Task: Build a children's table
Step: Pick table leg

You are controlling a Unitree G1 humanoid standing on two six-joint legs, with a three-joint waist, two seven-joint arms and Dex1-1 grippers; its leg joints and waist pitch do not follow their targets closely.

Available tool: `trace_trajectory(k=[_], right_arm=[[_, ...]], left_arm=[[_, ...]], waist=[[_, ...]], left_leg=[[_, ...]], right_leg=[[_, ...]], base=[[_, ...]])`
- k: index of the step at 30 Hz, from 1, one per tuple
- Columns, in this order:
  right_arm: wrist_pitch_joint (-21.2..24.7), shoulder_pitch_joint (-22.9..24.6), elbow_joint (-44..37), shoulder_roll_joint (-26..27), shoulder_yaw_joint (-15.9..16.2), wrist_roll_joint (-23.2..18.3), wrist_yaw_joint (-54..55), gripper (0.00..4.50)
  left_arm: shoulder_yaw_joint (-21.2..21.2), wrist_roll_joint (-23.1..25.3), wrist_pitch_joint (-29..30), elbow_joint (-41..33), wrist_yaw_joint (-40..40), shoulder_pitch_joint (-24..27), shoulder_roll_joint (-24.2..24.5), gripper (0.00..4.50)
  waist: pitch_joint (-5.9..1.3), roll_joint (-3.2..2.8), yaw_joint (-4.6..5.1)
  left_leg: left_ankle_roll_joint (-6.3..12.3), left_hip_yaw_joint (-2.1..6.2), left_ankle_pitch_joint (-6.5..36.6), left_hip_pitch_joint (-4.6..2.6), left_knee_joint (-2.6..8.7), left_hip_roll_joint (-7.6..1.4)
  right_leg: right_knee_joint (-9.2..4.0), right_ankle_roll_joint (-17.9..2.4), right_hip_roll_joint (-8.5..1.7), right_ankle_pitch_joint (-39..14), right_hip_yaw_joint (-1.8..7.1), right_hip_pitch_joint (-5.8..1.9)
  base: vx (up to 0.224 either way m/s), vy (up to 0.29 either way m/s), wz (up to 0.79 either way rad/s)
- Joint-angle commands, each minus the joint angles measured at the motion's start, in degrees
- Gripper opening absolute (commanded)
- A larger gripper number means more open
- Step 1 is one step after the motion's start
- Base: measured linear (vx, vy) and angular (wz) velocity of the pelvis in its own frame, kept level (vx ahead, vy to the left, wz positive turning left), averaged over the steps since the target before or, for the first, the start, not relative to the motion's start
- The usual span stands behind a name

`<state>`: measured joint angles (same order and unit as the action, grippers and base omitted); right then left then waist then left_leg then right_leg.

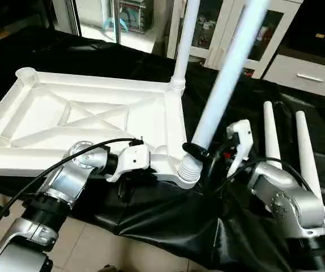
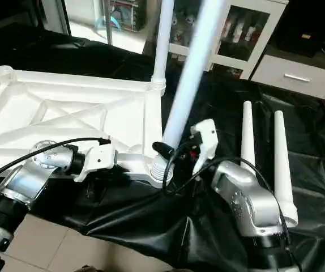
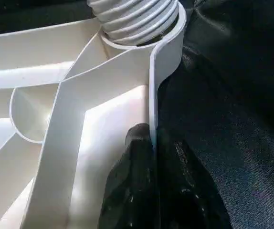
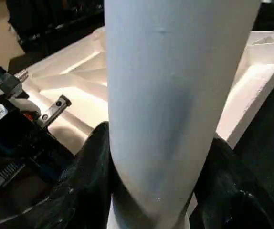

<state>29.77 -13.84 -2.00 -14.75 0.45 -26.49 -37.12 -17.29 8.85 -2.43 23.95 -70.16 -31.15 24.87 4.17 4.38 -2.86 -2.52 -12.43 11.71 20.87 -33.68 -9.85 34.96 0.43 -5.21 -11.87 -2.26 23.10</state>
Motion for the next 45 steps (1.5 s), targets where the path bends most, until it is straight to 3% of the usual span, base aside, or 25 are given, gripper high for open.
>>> trace_trajectory(k=[1, 14, 21, 23, 26, 32, 36, 37, 42, 45], right_arm=[[0.58, 2.91, 2.70, -0.88, -0.72, 2.47, 3.05, 1.83], [-7.38, 9.36, 0.30, 1.75, -0.33, 3.58, 3.91, 1.83], [-12.15, 12.53, -0.60, 1.72, 2.22, 5.06, 2.48, 1.83], [-12.34, 12.59, -0.61, 1.75, 2.27, 5.09, 2.49, 1.83], [-13.80, 12.77, -0.02, 1.15, 3.42, 6.61, 2.16, 1.83], [-11.87, 12.63, 0.91, -2.11, 7.76, 10.23, 0.81, 1.83], [-10.42, 12.27, 0.45, -3.70, 9.96, 10.82, -1.25, 1.83], [-10.23, 12.19, 0.42, -3.76, 10.08, 10.73, -1.52, 1.83], [-8.63, 11.69, 0.61, -5.03, 11.37, 10.33, -2.25, 1.83], [-7.50, 11.71, 0.61, -5.32, 11.72, 9.82, -2.46, 1.83]], left_arm=[[-0.24, -1.47, 0.88, 2.40, 1.99, 1.92, -1.09, 0.00], [0.43, -0.79, 1.11, 4.66, 4.87, 0.12, -2.06, 0.00], [0.60, -0.43, 0.84, 5.54, 5.52, -0.40, -2.14, 0.00], [0.62, -0.41, 0.84, 5.59, 5.55, -0.43, -2.13, 0.00], [0.64, -0.31, 0.75, 5.91, 5.69, -0.61, -2.13, 0.00], [0.63, -0.22, 0.61, 6.23, 5.64, -0.75, -1.92, 0.00], [0.61, -0.20, 0.60, 6.27, 5.70, -0.78, -1.87, 0.00], [0.60, -0.19, 0.59, 6.30, 5.72, -0.80, -1.86, 0.00], [0.61, -0.11, 0.54, 6.44, 5.88, -0.80, -1.80, 0.00], [0.64, -0.10, 0.49, 6.52, 5.96, -0.82, -1.74, 0.00]], waist=[[-1.65, 0.40, 0.17], [-1.29, 0.29, 0.11], [-1.11, 0.28, 0.19], [-1.20, 0.26, 0.17], [-1.28, 0.31, 0.11], [-1.15, 0.39, 0.14], [-0.83, 0.49, 0.30], [-0.80, 0.51, 0.37], [-0.97, 0.78, 0.61], [-0.93, 0.83, 0.67]], left_leg=[[-0.41, 2.25, 14.73, -0.98, 5.40, -4.11], [-0.99, 2.55, 17.89, -0.87, 5.88, -4.20], [-1.20, 2.83, 20.02, -0.95, 6.20, -4.31], [-1.05, 2.75, 19.25, -0.99, 6.22, -4.26], [-0.09, 2.40, 15.87, -0.83, 6.15, -4.24], [0.43, 2.32, 15.59, -0.74, 6.13, -4.21], [-0.96, 2.95, 21.59, -1.12, 6.50, -4.31], [-1.14, 3.03, 22.06, -1.12, 6.55, -4.33], [-0.99, 2.98, 21.29, -1.08, 6.65, -4.38], [-1.02, 3.00, 21.96, -1.14, 6.66, -4.38]], right_leg=[[-5.26, -8.00, -4.03, -18.91, 2.97, -0.50], [-5.86, -6.30, -4.16, -22.72, 3.10, -0.14], [-6.38, -4.97, -4.31, -26.39, 3.14, 0.04], [-6.33, -5.18, -4.22, -25.05, 3.08, -0.06], [-5.82, -6.62, -4.00, -19.04, 3.01, -0.37], [-5.82, -6.96, -4.01, -19.34, 2.98, -0.61], [-7.00, -4.14, -4.54, -30.81, 3.12, -0.17], [-7.08, -3.88, -4.52, -31.50, 3.13, -0.11], [-6.93, -4.43, -4.37, -28.32, 3.16, -0.11], [-7.04, -4.37, -4.45, -29.11, 3.20, 0.00]], base=[[0.000, 0.000, 0.00], [0.000, 0.000, 0.00], [0.000, 0.000, 0.00], [0.000, 0.000, 0.00], [0.000, 0.000, 0.00], [0.000, 0.000, 0.00], [0.000, 0.000, 0.00], [0.000, 0.000, 0.00], [0.000, 0.000, 0.00], [0.000, 0.000, 0.00]])
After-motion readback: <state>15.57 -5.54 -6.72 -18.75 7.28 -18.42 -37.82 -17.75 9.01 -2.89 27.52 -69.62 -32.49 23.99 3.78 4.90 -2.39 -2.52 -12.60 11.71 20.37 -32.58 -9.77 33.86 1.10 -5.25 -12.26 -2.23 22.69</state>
